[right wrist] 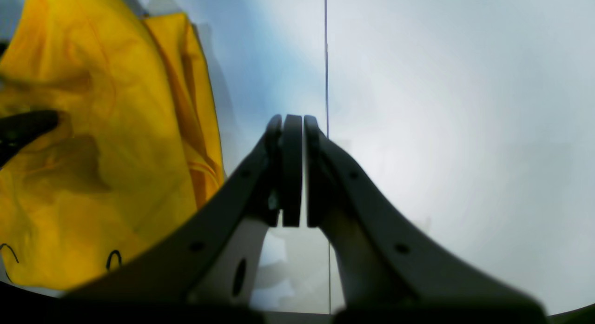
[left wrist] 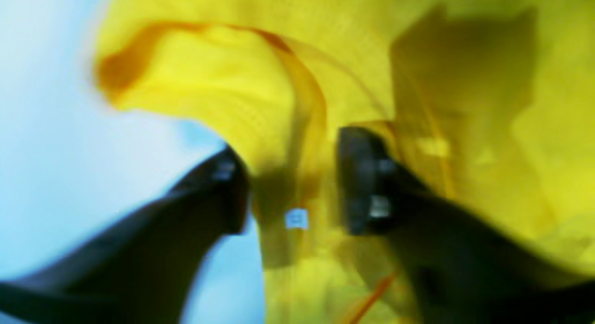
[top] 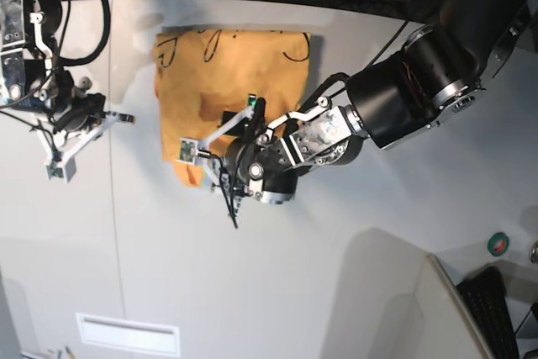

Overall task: Layout the t-shirt on the table in an organized manner, then fold the t-shirt properly
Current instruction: 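Fold the bundle over with the left gripper toward the right gripper, then flatten the folded shirt's edge with both grippers and release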

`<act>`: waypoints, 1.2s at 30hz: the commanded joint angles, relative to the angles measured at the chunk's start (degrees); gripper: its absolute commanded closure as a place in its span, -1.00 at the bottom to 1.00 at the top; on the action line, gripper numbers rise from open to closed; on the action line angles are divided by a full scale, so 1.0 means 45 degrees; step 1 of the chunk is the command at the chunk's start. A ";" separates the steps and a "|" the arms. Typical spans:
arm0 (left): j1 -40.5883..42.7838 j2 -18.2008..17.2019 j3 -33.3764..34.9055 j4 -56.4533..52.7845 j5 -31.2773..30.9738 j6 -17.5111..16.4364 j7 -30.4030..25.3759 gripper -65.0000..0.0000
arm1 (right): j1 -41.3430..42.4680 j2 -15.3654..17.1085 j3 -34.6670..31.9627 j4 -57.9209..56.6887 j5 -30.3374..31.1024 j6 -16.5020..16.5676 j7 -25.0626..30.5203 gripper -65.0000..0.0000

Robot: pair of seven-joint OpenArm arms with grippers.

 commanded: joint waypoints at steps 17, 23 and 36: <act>0.8082 -0.0421 -1.0843 0.9531 0.0098 0.0060 0.2460 1.00 | -0.2004 -0.0148 -0.3586 0.1593 -0.0026 0.0005 0.1846 1.00; 1.0290 -0.0441 -1.1800 0.9433 0.0098 0.0060 0.2440 1.00 | -0.1965 -0.0148 -0.4934 0.1398 -0.0026 -0.0015 0.2374 1.00; 1.1227 -0.0675 -1.1644 0.5877 0.0117 0.0060 0.0116 1.00 | -0.1867 -0.0422 -0.5169 -0.2041 -0.0026 -0.0015 0.3936 1.00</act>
